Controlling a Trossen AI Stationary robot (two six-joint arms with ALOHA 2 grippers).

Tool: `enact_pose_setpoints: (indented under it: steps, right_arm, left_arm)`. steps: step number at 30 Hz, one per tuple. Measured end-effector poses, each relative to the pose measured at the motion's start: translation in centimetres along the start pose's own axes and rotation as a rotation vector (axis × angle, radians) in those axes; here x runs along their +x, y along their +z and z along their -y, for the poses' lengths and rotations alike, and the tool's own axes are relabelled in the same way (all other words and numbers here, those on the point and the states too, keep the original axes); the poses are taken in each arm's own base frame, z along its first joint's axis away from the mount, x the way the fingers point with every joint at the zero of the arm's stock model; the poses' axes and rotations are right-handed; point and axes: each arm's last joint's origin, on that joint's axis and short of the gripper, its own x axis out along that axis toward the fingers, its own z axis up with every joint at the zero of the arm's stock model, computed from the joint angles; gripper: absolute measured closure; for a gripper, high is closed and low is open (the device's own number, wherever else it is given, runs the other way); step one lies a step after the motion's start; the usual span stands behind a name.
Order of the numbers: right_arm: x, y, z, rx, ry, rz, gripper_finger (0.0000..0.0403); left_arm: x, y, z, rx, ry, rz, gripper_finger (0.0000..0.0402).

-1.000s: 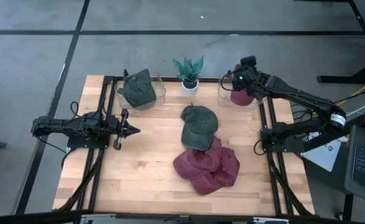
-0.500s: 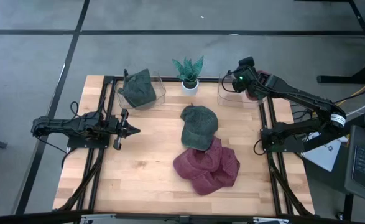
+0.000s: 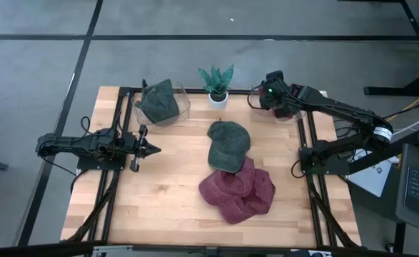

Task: Pick & Place hat
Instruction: Put the left red cap into the right transparent bin

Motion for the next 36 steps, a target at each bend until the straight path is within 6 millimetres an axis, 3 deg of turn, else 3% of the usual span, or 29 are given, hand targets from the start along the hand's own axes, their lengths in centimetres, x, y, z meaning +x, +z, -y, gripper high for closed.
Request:
enact_pose_setpoints:
  steps: [11, 21, 29, 36]
  right_arm:
    - [0.1, -0.4, -0.7, 0.093, 0.102, 0.032, 0.036]
    - [2.2, -0.8, -2.3, 0.193, 0.089, -0.017, 0.0358]
    - [2.6, -1.1, -2.0, 0.325, 0.058, -0.025, 0.0346]
    - [2.3, -1.1, -1.0, 0.47, 0.0, 0.065, 0.0375]
  left_arm:
    - [0.0, 0.0, 0.0, 0.0, 0.001, 0.0, 0.0396]
    - [0.0, 0.0, 0.0, 0.0, 0.0, 0.0, 0.0396]
    - [0.0, 0.0, 0.0, 0.0, 0.0, 0.0, 0.0396]
    - [0.0, 0.0, 0.0, 0.0, 0.0, 0.0, 0.0396]
